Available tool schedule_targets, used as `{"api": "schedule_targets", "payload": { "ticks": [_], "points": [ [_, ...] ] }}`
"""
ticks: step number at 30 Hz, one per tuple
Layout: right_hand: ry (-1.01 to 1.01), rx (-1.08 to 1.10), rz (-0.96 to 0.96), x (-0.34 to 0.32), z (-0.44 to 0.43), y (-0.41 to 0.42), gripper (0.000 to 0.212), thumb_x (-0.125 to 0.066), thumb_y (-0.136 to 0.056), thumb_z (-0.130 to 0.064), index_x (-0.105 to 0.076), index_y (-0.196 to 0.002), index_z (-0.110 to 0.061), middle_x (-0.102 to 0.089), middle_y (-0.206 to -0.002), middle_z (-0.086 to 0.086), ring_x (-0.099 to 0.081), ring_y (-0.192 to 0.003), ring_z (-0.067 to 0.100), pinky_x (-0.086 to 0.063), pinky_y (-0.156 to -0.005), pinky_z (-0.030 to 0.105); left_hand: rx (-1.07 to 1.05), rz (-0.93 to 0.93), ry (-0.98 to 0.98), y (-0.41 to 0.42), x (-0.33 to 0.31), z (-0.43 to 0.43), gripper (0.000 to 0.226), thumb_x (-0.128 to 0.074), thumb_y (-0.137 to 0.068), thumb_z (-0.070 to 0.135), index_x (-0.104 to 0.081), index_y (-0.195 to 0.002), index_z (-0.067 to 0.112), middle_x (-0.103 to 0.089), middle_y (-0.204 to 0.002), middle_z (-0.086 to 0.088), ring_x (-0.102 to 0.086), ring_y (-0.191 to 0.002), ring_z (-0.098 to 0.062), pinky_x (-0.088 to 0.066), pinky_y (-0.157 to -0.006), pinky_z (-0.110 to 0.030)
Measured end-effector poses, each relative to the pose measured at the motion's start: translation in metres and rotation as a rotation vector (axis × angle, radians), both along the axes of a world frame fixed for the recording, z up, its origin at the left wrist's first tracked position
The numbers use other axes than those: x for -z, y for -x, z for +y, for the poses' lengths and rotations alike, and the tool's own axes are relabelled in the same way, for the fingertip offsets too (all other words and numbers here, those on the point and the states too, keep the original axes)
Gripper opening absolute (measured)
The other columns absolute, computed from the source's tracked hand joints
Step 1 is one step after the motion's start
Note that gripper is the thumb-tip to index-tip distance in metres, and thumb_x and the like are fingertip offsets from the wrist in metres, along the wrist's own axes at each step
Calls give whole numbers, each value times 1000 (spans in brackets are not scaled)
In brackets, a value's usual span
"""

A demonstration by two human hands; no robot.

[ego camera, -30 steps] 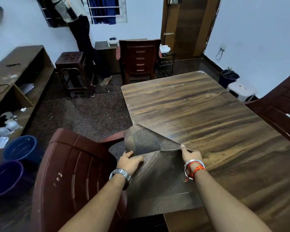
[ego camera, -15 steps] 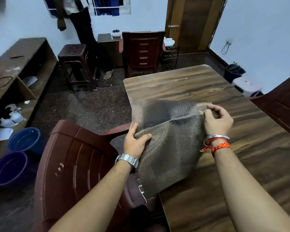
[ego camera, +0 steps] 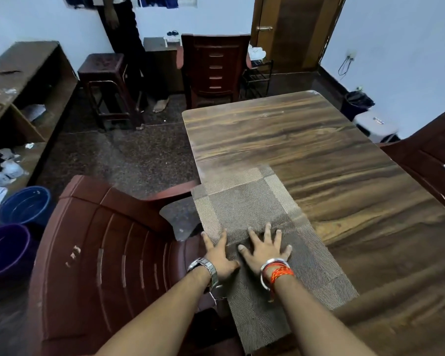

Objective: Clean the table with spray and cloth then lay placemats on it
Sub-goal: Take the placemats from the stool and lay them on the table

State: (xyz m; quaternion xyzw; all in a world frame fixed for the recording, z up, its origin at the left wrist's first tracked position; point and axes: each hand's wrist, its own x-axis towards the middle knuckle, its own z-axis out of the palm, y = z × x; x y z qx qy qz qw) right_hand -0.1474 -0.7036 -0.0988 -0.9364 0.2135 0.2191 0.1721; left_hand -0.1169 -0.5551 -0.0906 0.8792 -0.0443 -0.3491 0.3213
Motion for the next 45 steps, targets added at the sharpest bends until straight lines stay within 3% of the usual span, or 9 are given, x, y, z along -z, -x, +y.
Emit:
{"api": "schedule_targets", "payload": {
  "ticks": [3, 9, 19, 26, 35, 45],
  "points": [
    [34, 23, 26, 6, 0, -1, 72, -33, -85, -73, 0, -146, -54, 26, -159, -3, 22, -146, 32, 4, -108, 70, 40, -52, 20, -5, 6, -2, 103, -75, -79, 32, -6, -155, 32, 45, -146, -16, -23, -146, -29, -25, -110, -20],
    [37, 67, 25, 6, -5, -18, 68, -26, -90, -71, 8, -146, -53, 30, -157, -1, 26, -145, 29, 7, -104, 75, 78, -112, 17, -18, 21, -11, 118, -86, -64, 44, -8, -153, 39, 44, -148, -10, -4, -149, -28, -20, -119, -30],
    [64, 66, -12, 15, -4, -37, 65, -19, -90, -72, 9, -145, -52, 30, -157, 1, 27, -144, 27, 8, -103, 75, 176, -132, -162, -18, 20, -12, 138, -85, -54, 60, 12, -150, 42, 45, -148, -6, 18, -147, -29, -13, -120, -47],
    [72, 70, -17, 21, -5, -35, 67, -17, -88, -75, 12, -144, -53, 34, -155, 0, 29, -143, 27, 11, -102, 74, 195, -98, -223, -21, 25, -11, 141, -84, -48, 67, 14, -146, 50, 48, -146, 0, 18, -146, -31, -15, -118, -56],
    [118, 74, -186, 29, -3, -5, 68, -14, -88, -75, 3, -148, -48, 13, -162, -2, 14, -148, 24, 9, -113, 62, 217, -163, -314, -11, 18, -10, 137, -77, -50, 75, 17, -146, 50, 42, -150, 1, 8, -149, -28, -22, -116, -53],
    [120, 41, -158, 32, -11, -7, 68, -12, -87, -76, 8, -146, -51, 16, -161, -7, 17, -148, 23, 10, -113, 61, 203, -159, -327, -11, 16, -13, 135, -75, -50, 77, 16, -146, 51, 40, -152, 1, 9, -149, -28, -17, -117, -54]
  ]
}}
